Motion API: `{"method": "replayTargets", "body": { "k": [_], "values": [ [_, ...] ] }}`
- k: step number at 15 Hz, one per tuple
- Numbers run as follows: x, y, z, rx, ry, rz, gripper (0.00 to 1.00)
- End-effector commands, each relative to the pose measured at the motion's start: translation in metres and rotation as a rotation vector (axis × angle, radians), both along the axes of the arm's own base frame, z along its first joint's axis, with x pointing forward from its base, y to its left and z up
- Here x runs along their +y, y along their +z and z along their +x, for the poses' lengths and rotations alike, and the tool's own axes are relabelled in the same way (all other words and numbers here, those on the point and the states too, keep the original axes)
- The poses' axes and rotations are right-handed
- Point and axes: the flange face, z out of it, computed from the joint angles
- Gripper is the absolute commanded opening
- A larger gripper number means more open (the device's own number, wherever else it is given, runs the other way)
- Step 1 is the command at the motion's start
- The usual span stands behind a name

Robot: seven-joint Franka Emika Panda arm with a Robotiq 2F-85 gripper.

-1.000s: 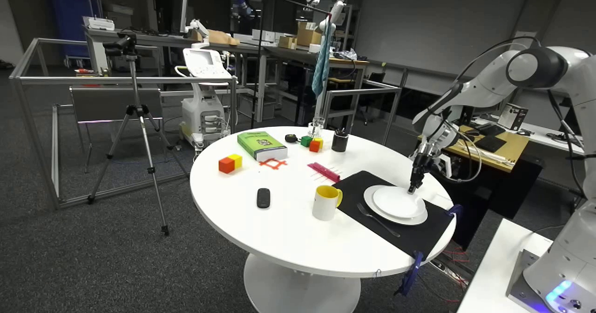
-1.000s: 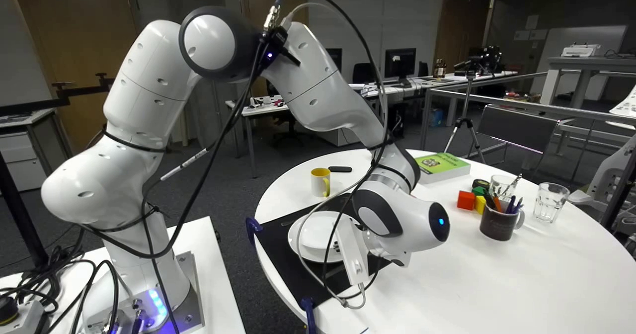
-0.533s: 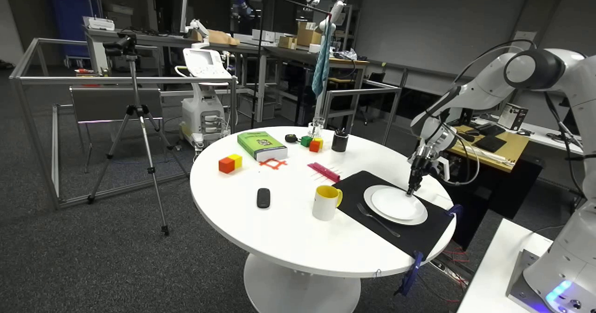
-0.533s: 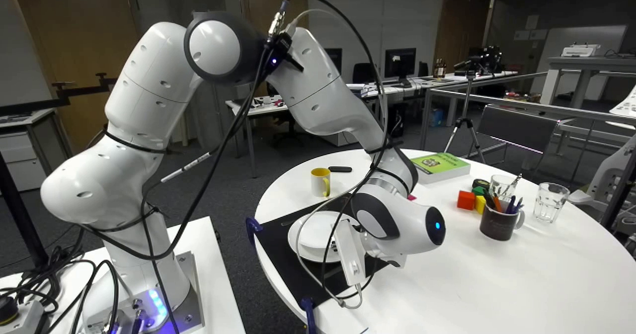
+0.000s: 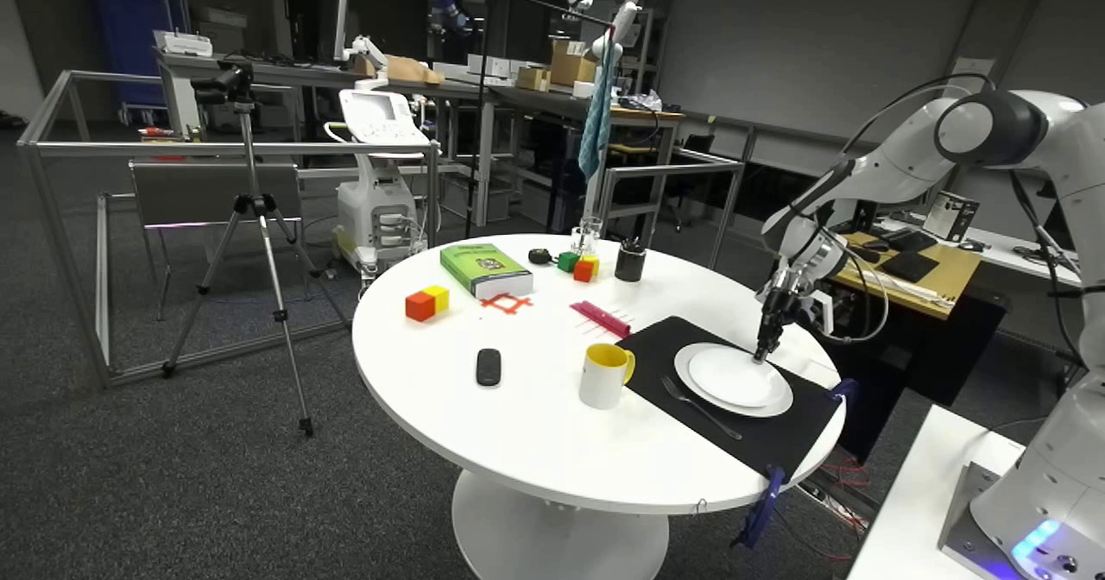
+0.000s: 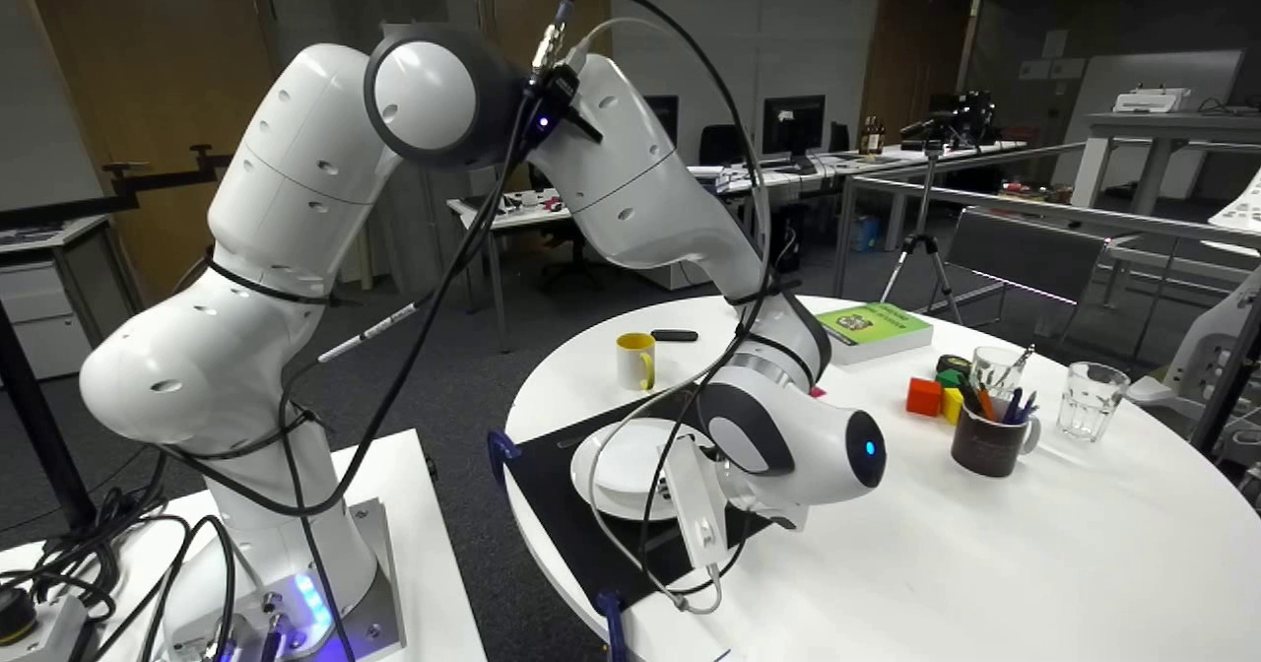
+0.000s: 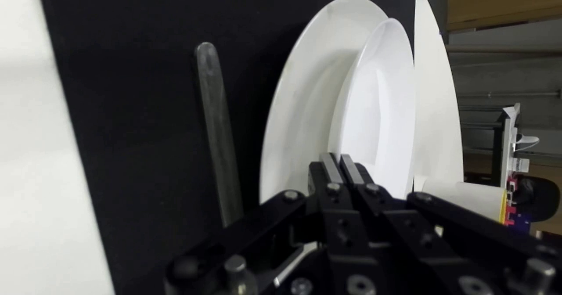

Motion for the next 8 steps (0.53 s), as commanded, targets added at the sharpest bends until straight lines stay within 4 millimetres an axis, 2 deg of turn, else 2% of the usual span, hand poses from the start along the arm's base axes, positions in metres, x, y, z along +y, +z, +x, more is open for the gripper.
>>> {"method": "replayTargets", "body": {
  "k": [1, 8],
  "values": [
    [-0.0112, 0.0059, 0.0034, -0.037, -0.007, 0.038, 0.01],
    [-0.0179, 0.005, 0.005, -0.04, -0.017, 0.034, 0.01]
  ]
}}
